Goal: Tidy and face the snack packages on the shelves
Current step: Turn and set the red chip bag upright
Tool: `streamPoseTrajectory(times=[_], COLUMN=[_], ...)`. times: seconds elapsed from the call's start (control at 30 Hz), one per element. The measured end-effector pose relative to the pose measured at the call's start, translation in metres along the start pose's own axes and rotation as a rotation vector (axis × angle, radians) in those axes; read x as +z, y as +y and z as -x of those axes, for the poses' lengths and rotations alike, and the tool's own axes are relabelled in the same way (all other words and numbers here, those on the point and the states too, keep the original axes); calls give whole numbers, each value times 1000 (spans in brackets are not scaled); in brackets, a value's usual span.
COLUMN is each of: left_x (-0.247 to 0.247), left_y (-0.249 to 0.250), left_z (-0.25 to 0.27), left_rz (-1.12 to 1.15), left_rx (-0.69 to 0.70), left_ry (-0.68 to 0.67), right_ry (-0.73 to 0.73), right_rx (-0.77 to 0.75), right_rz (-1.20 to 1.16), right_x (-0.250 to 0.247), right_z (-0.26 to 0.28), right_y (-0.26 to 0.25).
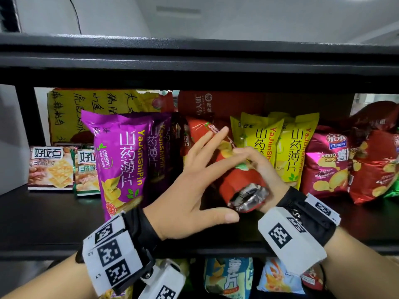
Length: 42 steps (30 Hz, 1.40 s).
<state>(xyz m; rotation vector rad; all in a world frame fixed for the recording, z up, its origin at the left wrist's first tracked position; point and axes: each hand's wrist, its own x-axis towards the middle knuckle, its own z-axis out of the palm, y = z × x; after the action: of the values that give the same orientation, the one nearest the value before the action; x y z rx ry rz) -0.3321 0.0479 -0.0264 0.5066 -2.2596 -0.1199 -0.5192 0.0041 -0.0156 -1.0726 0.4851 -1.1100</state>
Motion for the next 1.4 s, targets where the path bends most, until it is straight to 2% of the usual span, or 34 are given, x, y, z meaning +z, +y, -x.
streamPoseTrajectory(times=[0.2, 0.33, 0.4, 0.47, 0.53, 0.57, 0.67, 0.73, 0.83, 0.97, 1.03, 1.1, 1.2, 1.3, 1.4], left_x=[5, 5, 8, 11, 13, 14, 17, 18, 15, 8, 9, 11, 19, 28, 30], left_y=[0, -6, -8, -11, -14, -16, -18, -20, -29, -40, -41, -39, -34, -30, -27], left_z=[7, 9, 10, 10, 7, 6, 1, -2, -5, -3, -4, -3, -1, 3, 9], left_rz=[43, 90, 234, 422, 550, 585, 697, 767, 895, 1045, 956, 726, 375, 245, 115], left_rx=[-62, -141, -212, -272, -288, -285, -285, -327, -439, -501, -464, -396, -298, -308, -332], left_ry=[74, 124, 145, 172, 197, 203, 233, 313, 409, 395, 408, 424, 308, 204, 179], right_ry=[-81, 61, 95, 99, 39, 6, -19, -19, -23, 42, 52, 77, 93, 109, 108], right_rx=[-61, -150, -278, -440, -511, -516, -541, -564, -538, -504, -512, -523, -501, -418, -305], right_rz=[4, 107, 279, 551, 754, 777, 774, 789, 622, 540, 615, 736, 853, 768, 590], right_x=[-11, -4, 0, 5, 8, 10, 19, 25, 32, 25, 23, 24, 28, 26, 20], right_z=[5, 4, 2, 5, 9, 11, 18, 22, 24, 24, 22, 20, 13, 6, 1], right_y=[7, 6, 9, 14, 22, 26, 30, 31, 28, 26, 29, 34, 38, 40, 37])
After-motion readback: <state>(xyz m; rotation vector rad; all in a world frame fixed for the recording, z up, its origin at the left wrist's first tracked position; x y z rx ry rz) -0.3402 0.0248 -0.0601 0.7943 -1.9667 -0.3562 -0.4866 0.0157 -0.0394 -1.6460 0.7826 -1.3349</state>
